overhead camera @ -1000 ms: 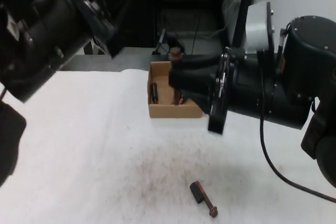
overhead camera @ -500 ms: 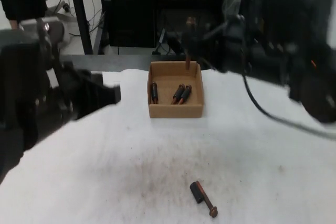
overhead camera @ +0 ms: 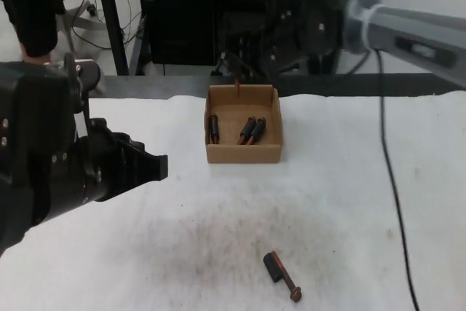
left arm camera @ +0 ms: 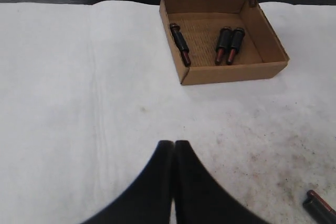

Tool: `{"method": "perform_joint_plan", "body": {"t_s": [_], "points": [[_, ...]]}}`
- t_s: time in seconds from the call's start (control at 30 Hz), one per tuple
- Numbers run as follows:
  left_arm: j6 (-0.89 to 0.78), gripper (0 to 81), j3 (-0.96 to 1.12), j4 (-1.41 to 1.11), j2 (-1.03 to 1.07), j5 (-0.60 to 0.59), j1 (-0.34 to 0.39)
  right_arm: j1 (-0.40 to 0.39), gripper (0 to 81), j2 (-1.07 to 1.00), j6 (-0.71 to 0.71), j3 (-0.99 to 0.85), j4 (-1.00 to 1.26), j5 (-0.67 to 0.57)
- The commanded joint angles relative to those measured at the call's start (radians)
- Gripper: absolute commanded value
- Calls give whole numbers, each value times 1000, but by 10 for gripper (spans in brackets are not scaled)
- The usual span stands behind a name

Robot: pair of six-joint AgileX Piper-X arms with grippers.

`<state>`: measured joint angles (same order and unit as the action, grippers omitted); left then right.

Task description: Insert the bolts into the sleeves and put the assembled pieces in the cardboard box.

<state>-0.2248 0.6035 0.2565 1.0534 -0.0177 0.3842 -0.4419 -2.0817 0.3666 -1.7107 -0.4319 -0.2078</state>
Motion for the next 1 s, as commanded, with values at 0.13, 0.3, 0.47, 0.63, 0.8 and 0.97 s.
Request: {"method": "perform_joint_plan", "body": {"t_s": [0.13,0.3,0.47,0.63,0.8,0.97], "points": [[-3,0,7,1,-13,-5,-1,3,8,-126,1,-142,-86,0],[1,0,7,1,-13,-5,-1,7,8,-162,1,-146,-80,30],[1,0,7,1,-13,-5,-1,15,48,-173,1,-146,-80,30],[1,0,7,1,-13,-5,-1,17,337,-175,1,-146,-63,29],[1,0,7,1,-13,-5,-1,27,351,-175,1,-150,-42,-17],[0,0,7,1,-13,-9,-1,26,123,-143,1,-149,-92,-94]]}}
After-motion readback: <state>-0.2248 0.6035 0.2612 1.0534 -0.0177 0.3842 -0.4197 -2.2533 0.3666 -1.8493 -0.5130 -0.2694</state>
